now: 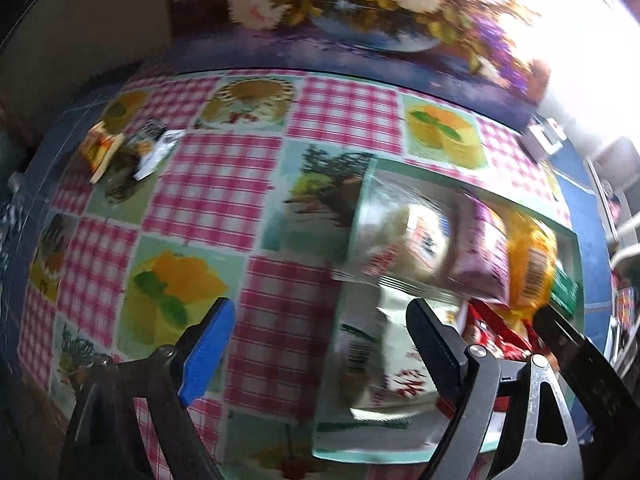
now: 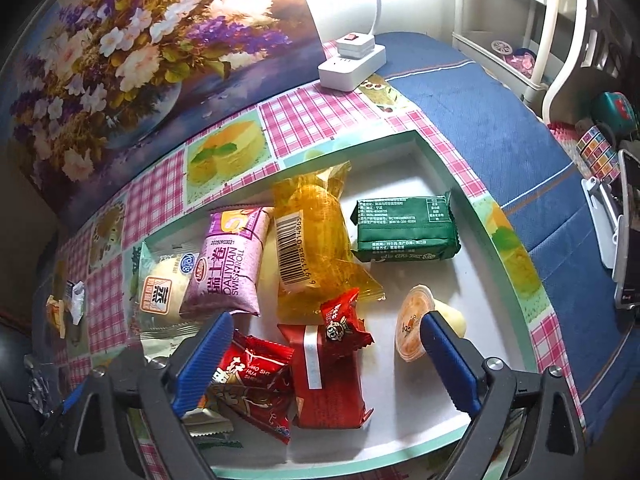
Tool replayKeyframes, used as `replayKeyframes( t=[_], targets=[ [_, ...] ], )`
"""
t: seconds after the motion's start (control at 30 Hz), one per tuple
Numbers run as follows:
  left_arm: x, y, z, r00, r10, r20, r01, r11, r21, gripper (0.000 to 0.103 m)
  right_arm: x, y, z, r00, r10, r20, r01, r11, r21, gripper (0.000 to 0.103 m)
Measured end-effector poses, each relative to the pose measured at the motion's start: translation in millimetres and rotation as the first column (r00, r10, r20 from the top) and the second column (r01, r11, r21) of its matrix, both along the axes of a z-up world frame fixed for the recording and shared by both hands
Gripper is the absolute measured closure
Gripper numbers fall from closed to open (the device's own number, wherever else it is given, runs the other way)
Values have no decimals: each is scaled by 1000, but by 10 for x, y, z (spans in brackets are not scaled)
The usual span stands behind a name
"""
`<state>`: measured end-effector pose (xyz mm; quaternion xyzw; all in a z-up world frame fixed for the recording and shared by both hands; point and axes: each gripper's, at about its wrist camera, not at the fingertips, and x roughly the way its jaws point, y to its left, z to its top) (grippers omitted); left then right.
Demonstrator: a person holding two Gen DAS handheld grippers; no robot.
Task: Organize snacks
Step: 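Move both tools back to the yellow bread bag and green chip bag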
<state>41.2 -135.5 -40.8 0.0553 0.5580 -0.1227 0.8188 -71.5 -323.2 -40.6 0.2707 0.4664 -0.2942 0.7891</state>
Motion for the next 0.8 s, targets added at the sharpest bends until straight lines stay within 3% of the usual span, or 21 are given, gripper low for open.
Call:
replayKeyframes(
  t=[0.13,0.2,0.47,0.8],
  targets=[
    [70,167,-7,997,70,14,-70,998,7,15,15,7,17,1000,12,-3,-12,1000,-11,6],
    [107,246,-1,994,103,28,-104,994,18,0,23,23,28,1000,18,-3,-18,1000,-17,0],
    [230,519,59,978,203,54,-204,979,14,0,94,132,64,998,65,-7,-65,997,-42,0],
    [326,747,153,968,233,95,-237,971,34,0,358,531,117,980,196,16,-195,980,-48,0]
  ],
)
